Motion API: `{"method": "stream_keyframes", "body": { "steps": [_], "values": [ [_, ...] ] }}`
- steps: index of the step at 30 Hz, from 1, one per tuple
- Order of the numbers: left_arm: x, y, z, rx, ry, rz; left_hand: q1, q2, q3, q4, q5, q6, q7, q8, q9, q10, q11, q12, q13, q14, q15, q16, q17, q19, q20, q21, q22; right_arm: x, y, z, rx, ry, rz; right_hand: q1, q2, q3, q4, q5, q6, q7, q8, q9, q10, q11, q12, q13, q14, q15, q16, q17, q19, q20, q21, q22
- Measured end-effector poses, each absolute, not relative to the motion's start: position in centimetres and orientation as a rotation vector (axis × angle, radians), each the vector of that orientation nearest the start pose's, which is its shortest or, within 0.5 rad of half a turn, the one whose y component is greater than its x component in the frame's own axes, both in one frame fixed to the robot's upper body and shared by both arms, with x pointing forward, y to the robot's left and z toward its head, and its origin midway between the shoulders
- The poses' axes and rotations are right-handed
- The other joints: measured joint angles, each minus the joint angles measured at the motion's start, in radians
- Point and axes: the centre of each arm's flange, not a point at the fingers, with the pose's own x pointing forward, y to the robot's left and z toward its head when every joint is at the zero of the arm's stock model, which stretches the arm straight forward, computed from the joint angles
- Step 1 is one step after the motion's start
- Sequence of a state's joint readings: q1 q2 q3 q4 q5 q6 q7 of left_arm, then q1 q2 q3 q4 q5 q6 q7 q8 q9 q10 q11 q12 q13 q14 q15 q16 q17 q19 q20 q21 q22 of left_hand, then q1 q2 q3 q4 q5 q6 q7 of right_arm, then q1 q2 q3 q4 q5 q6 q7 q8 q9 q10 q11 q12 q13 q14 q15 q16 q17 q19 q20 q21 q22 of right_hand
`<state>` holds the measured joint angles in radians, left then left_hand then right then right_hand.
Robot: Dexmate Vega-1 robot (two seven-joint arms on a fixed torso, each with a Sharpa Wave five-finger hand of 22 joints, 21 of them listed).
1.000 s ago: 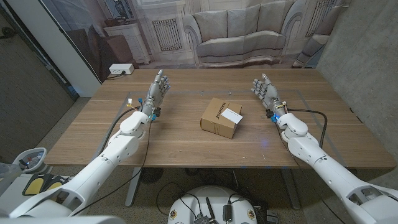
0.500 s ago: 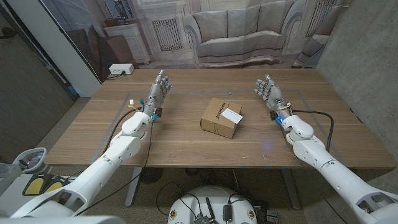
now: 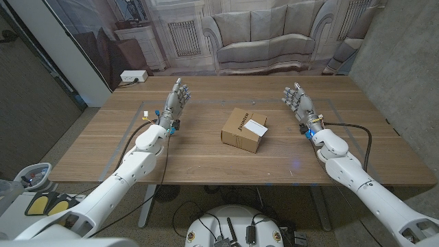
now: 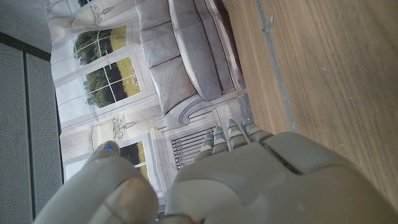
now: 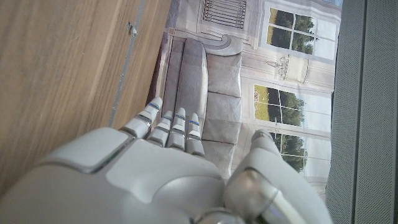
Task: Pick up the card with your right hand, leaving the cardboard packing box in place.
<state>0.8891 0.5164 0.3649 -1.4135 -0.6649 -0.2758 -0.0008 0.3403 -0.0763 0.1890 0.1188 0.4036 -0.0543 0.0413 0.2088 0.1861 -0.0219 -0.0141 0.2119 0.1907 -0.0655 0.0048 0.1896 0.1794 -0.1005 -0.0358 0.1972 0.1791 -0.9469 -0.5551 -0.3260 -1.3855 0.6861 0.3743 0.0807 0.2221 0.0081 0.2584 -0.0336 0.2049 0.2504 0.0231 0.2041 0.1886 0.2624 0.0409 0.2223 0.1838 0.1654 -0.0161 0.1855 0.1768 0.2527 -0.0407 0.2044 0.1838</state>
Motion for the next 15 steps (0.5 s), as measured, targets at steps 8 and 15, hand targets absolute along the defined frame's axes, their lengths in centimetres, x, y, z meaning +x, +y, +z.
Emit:
{"method": "stream_keyframes", "body": {
  "steps": [8,15],
  "values": [
    [63.1,27.0,-2.2,-0.067,-0.619,-0.244,0.0,0.0,-0.003,-0.003,0.0,0.007,0.0,0.0,0.0,0.004,-0.004,0.0,0.0,0.0,0.0,0.0,0.0,0.0,0.0,0.0,0.0,61.6,-30.3,-4.1,0.053,-0.673,0.248,0.0,0.0,0.0,0.0,0.0,0.0,0.0,0.0,0.0,0.0,0.0,0.0,0.0,0.005,0.005,0.0,0.0,0.002,0.002,0.0,0.0],
    [62.9,26.9,-2.2,-0.064,-0.616,-0.245,0.004,0.004,-0.004,-0.004,0.0,0.009,-0.002,0.0,0.0,0.011,-0.004,0.0,0.0,0.007,0.004,0.0,0.0,0.003,0.003,0.0,0.0,60.9,-30.4,-4.5,0.06,-0.682,0.247,0.004,0.004,0.0,0.0,0.0,0.008,0.0,0.0,0.0,0.011,0.0,0.0,0.0,0.005,0.005,0.0,0.0,0.005,0.005,0.0,0.0]
  ]
}}
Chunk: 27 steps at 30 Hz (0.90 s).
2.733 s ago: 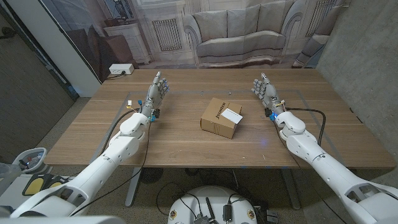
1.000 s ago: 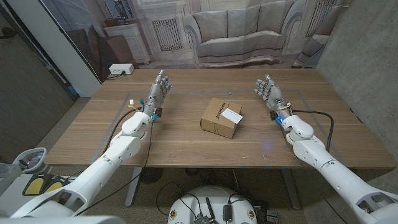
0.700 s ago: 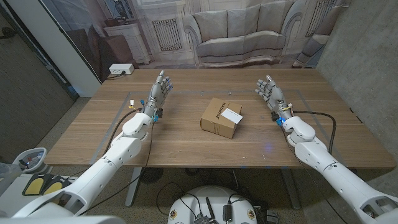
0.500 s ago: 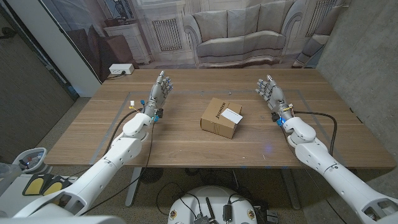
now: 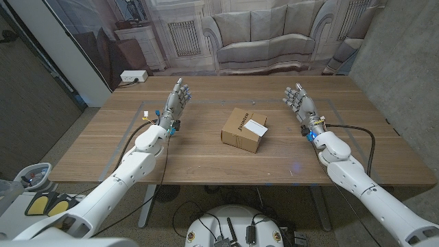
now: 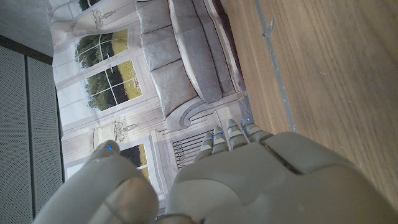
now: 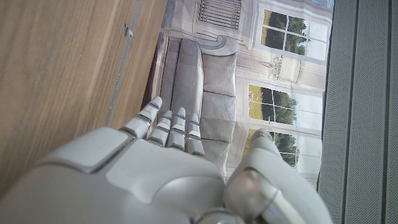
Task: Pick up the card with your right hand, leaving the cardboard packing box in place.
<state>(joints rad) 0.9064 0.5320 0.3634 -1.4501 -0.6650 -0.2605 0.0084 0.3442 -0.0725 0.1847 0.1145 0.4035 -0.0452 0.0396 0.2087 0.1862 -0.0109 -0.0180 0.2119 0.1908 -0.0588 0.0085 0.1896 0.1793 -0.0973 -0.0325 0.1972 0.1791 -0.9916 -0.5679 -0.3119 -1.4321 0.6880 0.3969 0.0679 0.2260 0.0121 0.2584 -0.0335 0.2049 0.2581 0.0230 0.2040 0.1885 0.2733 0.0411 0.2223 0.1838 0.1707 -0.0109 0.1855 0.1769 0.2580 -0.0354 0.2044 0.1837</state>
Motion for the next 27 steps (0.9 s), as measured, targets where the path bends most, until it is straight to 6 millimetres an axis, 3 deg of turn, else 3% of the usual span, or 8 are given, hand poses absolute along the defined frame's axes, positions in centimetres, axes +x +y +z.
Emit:
{"method": "stream_keyframes", "body": {
  "steps": [7,27],
  "values": [
    [62.8,26.9,-2.3,-0.07,-0.615,-0.243,0.004,0.004,0.0,0.0,0.0,0.011,-0.004,0.0,0.0,0.009,0.006,0.007,0.0,0.009,0.001,0.008,0.0,0.008,-0.003,0.0,0.0,60.5,-30.5,-4.9,0.068,-0.689,0.246,0.004,0.004,0.004,-0.004,0.0,0.0,0.0,0.0,0.0,0.0,0.0,0.0,0.0,0.005,0.006,0.0,0.0,0.005,-0.005,0.0,0.0],
    [62.8,26.1,-2.6,-0.083,-0.612,-0.252,0.008,0.008,-0.004,-0.004,0.004,0.027,-0.009,0.0,0.0,0.025,-0.011,0.008,0.0,0.023,-0.01,0.008,0.0,0.007,-0.003,0.0,0.0,59.1,-31.6,-5.9,0.068,-0.695,0.233,0.011,0.011,0.004,-0.012,0.0,0.007,0.0,0.0,0.0,0.009,0.002,0.0,0.0,0.009,0.002,0.0,0.0,0.005,-0.005,0.0,0.0]
  ]
}}
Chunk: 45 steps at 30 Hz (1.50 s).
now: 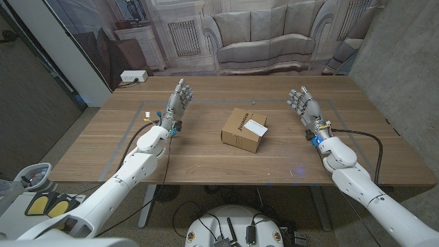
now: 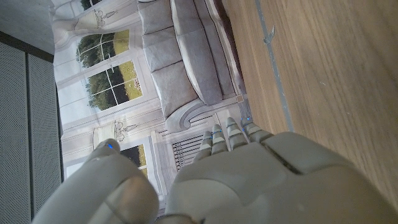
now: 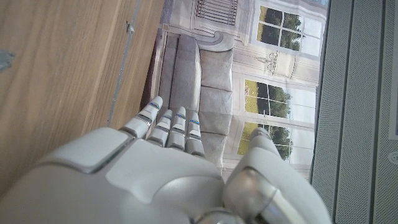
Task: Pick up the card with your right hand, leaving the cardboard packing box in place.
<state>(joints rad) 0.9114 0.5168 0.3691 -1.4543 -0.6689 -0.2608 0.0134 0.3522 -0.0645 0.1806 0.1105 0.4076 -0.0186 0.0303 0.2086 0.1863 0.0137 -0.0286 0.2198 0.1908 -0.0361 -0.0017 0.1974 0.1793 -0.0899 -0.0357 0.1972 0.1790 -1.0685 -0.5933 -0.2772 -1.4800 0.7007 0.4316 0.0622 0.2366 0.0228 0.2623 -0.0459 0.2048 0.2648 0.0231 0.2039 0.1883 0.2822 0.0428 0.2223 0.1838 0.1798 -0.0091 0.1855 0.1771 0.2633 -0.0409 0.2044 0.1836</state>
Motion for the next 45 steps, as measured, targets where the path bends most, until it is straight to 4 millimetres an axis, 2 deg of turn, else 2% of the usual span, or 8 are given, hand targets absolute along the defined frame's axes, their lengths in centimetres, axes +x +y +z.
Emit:
{"method": "stream_keyframes", "body": {
  "steps": [26,45],
  "values": [
    [62.5,25.4,-2.6,-0.076,-0.614,-0.253,0.008,0.008,-0.003,-0.003,0.0,0.004,0.005,0.0,0.002,0.0,0.0,0.0,0.0,0.007,-0.004,0.0,0.0,0.0,0.0,0.0,0.0,57.6,-32.7,-7.1,0.063,-0.704,0.227,0.004,0.004,0.004,-0.004,0.0,0.011,0.0,0.0,0.0,0.003,-0.004,0.0,0.0,0.013,-0.002,0.0,0.001,0.007,0.0,0.0,0.0],
    [62.3,25.2,-2.6,-0.075,-0.611,-0.257,0.008,0.008,-0.003,-0.003,0.0,0.013,-0.002,0.0,0.002,0.005,-0.005,0.0,0.0,0.007,-0.004,0.0,0.0,0.003,0.004,0.0,0.0,56.2,-32.9,-7.8,0.047,-0.715,0.228,0.004,0.004,0.004,-0.004,0.0,0.016,-0.005,0.0,0.0,0.009,-0.009,0.0,0.0,0.018,0.0,0.0,0.002,0.014,0.0,0.0,0.0]
  ]
}}
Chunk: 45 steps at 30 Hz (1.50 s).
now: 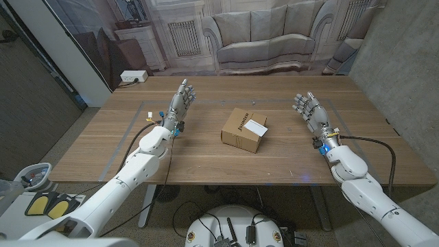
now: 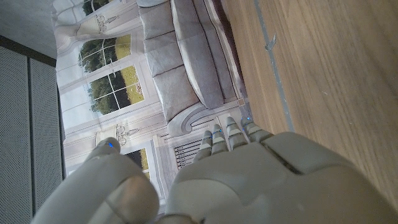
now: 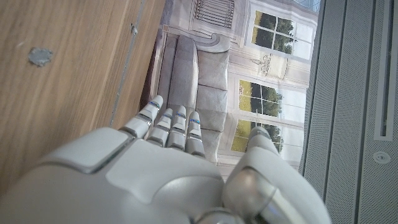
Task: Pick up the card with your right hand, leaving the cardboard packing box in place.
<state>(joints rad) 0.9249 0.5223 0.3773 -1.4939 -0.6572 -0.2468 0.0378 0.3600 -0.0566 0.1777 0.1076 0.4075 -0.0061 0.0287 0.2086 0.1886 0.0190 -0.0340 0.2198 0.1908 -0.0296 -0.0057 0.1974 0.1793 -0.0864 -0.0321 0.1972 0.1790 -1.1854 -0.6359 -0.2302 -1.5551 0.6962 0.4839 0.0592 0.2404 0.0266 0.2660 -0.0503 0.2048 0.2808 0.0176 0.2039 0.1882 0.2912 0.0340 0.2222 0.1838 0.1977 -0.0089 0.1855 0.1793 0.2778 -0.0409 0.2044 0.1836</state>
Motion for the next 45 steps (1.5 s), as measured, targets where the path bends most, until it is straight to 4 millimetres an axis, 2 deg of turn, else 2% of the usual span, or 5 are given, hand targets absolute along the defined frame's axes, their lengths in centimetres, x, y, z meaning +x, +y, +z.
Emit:
{"method": "stream_keyframes", "body": {
  "steps": [10,34,38,45],
  "values": [
    [62.2,25.4,-2.5,-0.075,-0.609,-0.259,0.0,0.0,-0.003,-0.003,0.0,0.0,0.0,0.0,0.0,0.005,0.005,0.0,0.0,0.0,0.0,0.0,0.0,0.0,0.0,0.0,0.0,55.4,-32.9,-8.2,0.042,-0.722,0.232,0.0,0.0,-0.004,-0.004,0.0,0.0,0.0,0.0,0.0,0.006,0.006,0.0,0.0,0.005,-0.005,0.0,0.0,0.005,0.003,0.0,0.0],
    [62.1,25.7,-2.2,-0.068,-0.605,-0.263,0.003,0.003,-0.011,-0.003,0.0,0.005,0.005,0.0,0.0,0.005,0.006,0.0,0.0,0.005,0.005,0.0,0.0,0.004,-0.004,0.0,0.0,53.8,-32.9,-9.6,0.026,-0.735,0.212,0.004,0.004,-0.004,-0.004,-0.001,0.01,-0.01,0.0,0.0,0.018,-0.004,0.004,0.0,0.043,-0.015,0.01,0.0,0.036,0.0,0.012,0.0],
    [62.1,25.8,-2.2,-0.067,-0.604,-0.262,0.003,0.003,-0.011,-0.003,0.0,0.005,0.005,0.0,0.0,0.005,0.006,0.0,0.0,0.005,0.005,0.0,0.0,0.004,-0.004,0.0,0.0,53.6,-32.8,-9.8,0.022,-0.739,0.208,0.004,0.004,-0.004,-0.012,-0.008,0.018,-0.007,0.0,0.0,0.027,-0.002,0.004,0.0,0.045,-0.016,0.01,0.0,0.038,-0.002,0.012,0.0],
    [62.2,25.8,-2.2,-0.068,-0.604,-0.262,0.003,0.003,-0.011,-0.003,0.0,0.005,0.005,0.0,0.0,0.005,0.006,0.0,0.0,0.005,0.005,0.0,0.0,0.004,-0.004,0.0,0.0,53.4,-32.7,-10.0,0.023,-0.739,0.21,0.004,0.004,-0.004,-0.012,-0.008,0.018,-0.007,0.0,0.0,0.03,-0.006,0.004,0.0,0.05,-0.022,0.01,0.0,0.046,0.0,0.012,0.0]
  ]
}}
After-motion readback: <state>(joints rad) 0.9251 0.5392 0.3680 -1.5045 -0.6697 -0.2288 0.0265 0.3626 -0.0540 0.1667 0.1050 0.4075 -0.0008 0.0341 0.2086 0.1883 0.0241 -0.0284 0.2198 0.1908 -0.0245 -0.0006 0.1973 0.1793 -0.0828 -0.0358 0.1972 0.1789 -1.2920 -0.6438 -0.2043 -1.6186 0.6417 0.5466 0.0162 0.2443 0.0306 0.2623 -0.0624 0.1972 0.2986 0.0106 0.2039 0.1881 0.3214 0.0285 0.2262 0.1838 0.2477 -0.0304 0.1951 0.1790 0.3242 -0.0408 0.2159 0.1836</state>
